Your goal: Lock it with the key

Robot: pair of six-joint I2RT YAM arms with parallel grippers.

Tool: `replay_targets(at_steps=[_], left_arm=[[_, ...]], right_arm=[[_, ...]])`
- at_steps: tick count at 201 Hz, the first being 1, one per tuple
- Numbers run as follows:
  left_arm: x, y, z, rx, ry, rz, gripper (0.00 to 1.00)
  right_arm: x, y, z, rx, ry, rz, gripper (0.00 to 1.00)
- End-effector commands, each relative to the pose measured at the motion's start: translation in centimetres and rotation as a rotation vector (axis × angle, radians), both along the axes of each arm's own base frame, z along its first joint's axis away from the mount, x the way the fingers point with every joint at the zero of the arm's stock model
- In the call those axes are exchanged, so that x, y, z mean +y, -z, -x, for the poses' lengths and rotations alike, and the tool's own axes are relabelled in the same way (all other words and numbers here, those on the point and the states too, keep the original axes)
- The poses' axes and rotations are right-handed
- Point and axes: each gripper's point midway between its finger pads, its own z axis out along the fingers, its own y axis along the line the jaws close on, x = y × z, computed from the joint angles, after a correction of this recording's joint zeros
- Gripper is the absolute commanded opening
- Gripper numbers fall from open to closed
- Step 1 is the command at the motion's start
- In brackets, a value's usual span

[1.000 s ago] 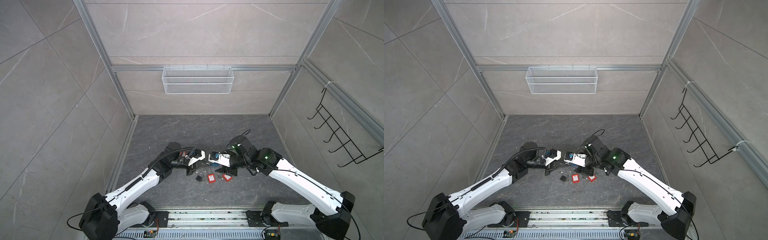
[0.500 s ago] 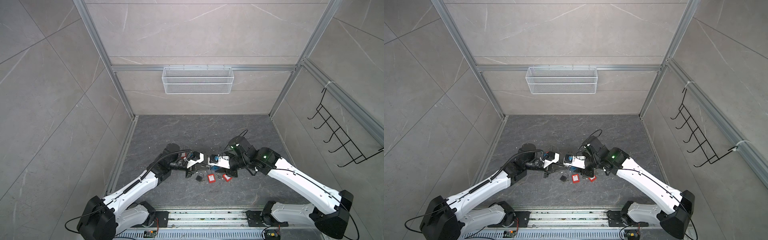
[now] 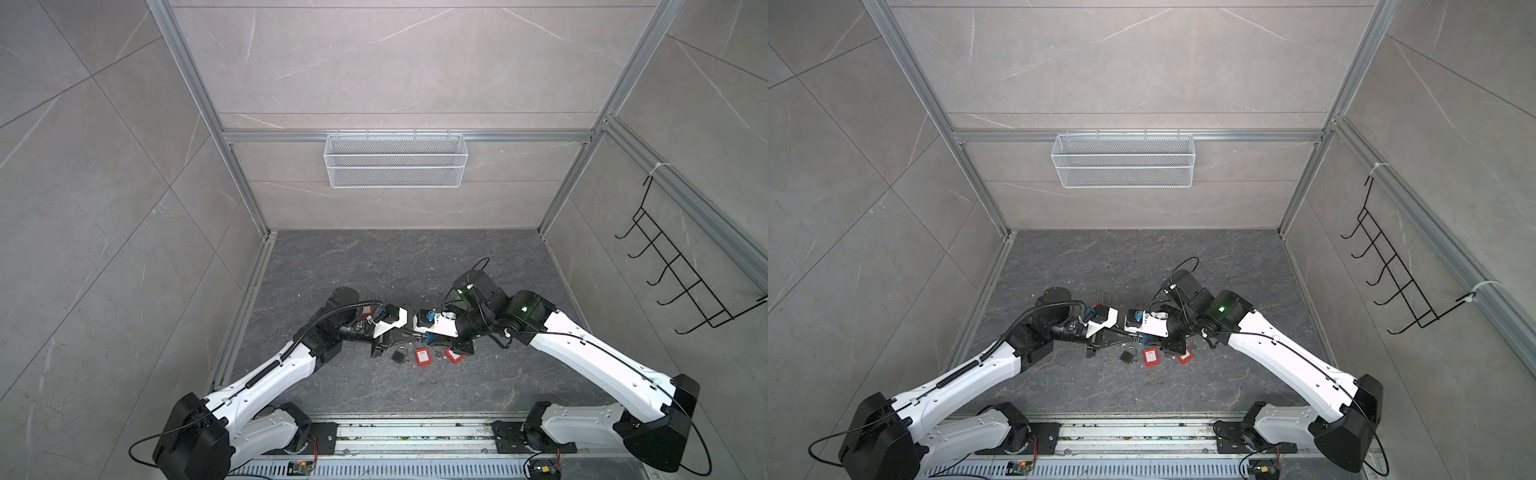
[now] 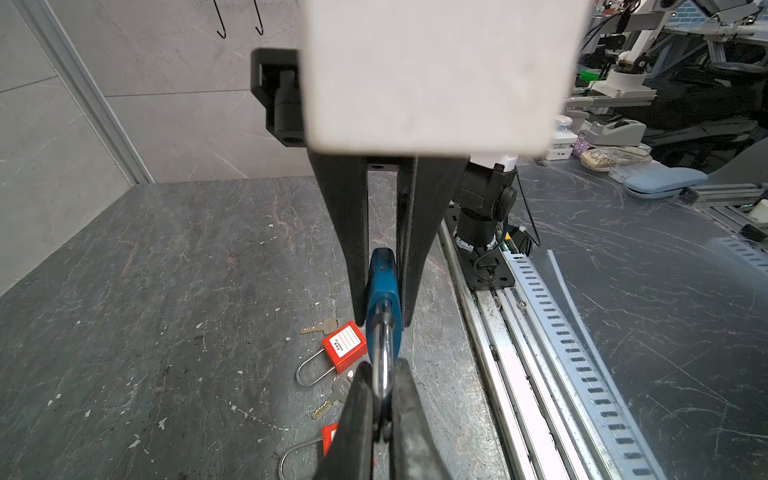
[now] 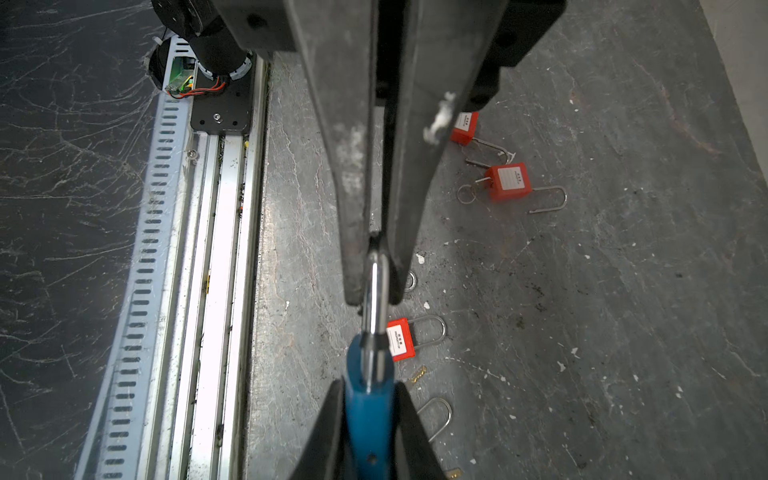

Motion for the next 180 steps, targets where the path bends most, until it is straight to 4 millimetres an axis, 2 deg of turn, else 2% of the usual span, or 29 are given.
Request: replay_targets(at_steps=[1, 40, 109, 158, 180], left_arm=[[-0.5, -2.4, 0.7, -0.063, 0.039, 0.072, 0.0], [-1.5, -3.3, 1.2, -0.014, 0.07, 0.101, 0.0], [-3.1, -1.9, 2.6, -0.105, 0.088, 0.071, 0.0], [-3.4, -1.4, 2.7, -0.072, 0.091, 0.06, 0.0], [-3.5, -0.9, 2.7, -0.049, 0.084, 0.072, 0.0]], right_arm=[[0.7, -1.2, 0.7, 0.013, -0.045, -0.047, 0.09], [1.3, -1.4, -0.1, -0.021, -0.033, -0.074, 0.05], [2.8, -3.2, 1.0, 0.02, -0.097, -0.18, 0.04], [3.7, -4.9, -0.6, -0.085, -0.067, -0.265, 0.01], [4.4, -6.1, -0.7, -0.106, -0.077, -0.331, 0.01]])
